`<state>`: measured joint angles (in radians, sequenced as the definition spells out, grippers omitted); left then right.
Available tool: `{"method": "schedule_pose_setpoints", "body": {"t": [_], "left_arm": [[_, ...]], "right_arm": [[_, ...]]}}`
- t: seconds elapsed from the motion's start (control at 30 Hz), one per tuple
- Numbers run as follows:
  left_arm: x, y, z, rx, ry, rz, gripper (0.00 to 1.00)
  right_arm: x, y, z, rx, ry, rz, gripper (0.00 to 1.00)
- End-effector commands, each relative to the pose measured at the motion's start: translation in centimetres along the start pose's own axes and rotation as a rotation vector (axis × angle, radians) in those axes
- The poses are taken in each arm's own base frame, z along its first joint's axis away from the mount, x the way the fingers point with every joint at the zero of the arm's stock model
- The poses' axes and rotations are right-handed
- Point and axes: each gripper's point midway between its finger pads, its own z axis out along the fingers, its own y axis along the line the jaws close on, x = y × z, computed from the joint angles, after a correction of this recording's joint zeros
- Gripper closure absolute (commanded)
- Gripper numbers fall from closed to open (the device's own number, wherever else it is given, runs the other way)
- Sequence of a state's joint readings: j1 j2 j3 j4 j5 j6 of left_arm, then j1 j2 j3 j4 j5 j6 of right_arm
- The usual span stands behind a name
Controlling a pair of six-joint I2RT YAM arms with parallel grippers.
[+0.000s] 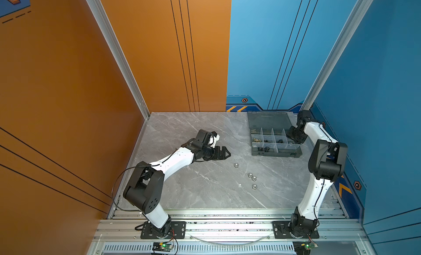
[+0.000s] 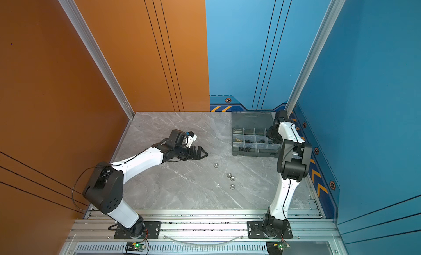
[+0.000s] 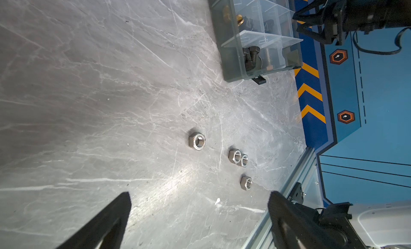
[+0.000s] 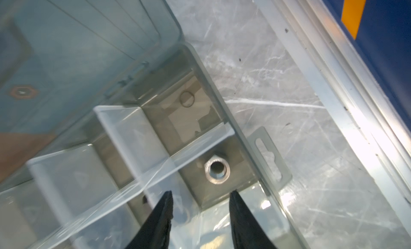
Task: Sort the screws and nuts into containers
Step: Place the nut into the container, then pick up the nut from the center of the table.
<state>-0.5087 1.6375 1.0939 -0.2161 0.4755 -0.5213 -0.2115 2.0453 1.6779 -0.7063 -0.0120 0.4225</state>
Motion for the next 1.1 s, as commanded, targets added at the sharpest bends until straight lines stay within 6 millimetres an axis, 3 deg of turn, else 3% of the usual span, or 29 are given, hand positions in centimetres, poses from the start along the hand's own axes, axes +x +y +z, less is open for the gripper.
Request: {"method": "schedule_pose_setpoints", "body": {"t": [0.0,0.1,0.3,0.43,0.6,0.8,1.07], "left_arm": [[-0.2,-0.3,-0.8,0.010,-0.017,0.011,0.02],[-0.2,-0.3,-0.8,0.011,-0.017,0.011,0.02],[-0.2,-0.1,-0.7,0.012,-0.013,0.007,0.02],[-0.2,-0.1,-0.6,0.014,-0.011,0.005,0.02],[-0.2,0.0,-0.8,0.011,-0.013,0.001,0.02],[-0.9,-0.2,-1.7,0.055,-0.063,-0.013,0.02],[0.5,1.6,-2.8,0.033,-0.066,-0.071,0.02]], "right_arm": [[1.2,1.0,-4.7,-0.053,-0.012,-0.035,0.53],[3.9,2.1,-6.7,-0.072,0.011,-0.078,0.52],[11.7,4.1,-9.5,-0.074,0.116,-0.201,0.50],[16.5,5.0,-10.5,-0.094,0.168,-0.252,0.49],[22.0,8.0,-10.9,-0.172,0.228,-0.401,0.49],[25.1,11.8,-10.3,-0.249,0.228,-0.589,0.49],[27.7,16.2,-8.3,-0.288,0.262,-0.688,0.49]]}}
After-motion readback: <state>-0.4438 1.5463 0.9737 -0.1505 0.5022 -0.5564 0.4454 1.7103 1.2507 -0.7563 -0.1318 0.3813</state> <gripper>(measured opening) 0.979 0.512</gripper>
